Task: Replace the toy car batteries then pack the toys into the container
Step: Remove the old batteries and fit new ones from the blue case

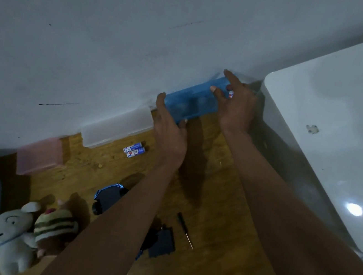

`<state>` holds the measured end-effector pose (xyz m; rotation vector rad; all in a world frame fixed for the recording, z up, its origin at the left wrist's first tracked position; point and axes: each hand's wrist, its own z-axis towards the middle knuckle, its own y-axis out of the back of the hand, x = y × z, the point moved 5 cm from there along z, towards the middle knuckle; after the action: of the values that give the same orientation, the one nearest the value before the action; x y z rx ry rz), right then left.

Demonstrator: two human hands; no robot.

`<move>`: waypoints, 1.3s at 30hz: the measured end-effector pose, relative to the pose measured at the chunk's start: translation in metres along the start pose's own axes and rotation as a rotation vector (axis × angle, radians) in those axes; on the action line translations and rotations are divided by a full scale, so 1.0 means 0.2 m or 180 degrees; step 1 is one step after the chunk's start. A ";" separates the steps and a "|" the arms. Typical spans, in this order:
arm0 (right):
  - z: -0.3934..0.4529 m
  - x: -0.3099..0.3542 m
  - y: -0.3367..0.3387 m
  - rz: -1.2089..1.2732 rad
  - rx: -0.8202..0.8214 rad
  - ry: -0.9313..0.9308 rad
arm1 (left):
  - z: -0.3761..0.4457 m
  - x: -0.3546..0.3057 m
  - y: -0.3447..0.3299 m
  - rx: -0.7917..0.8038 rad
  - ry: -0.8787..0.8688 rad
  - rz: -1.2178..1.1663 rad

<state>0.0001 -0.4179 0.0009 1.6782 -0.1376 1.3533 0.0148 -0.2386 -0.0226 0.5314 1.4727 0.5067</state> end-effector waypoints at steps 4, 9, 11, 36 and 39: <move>0.02 0.00 0.00 0.0199 -0.0155 -0.0217 | 0.00 0.01 0.00 0.0079 -0.0017 0.0058; -0.01 0.02 -0.07 -0.0685 -0.0234 0.0849 | 0.02 0.03 0.01 0.0172 0.0025 -0.0011; -0.03 0.03 -0.12 -0.0879 -0.0345 0.1285 | 0.03 0.04 0.01 0.0181 0.0066 -0.0034; 0.10 -0.02 -0.30 -0.1033 -0.0568 0.1957 | 0.03 0.06 0.01 0.0067 -0.0170 -0.0053; 0.10 -0.03 -0.30 -0.0960 -0.0473 0.1928 | 0.02 0.06 0.01 0.0054 -0.0173 -0.0013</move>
<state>0.0473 -0.4019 -0.0377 1.0573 0.3444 1.5107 0.0198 -0.2299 -0.0305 0.5515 1.4272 0.4735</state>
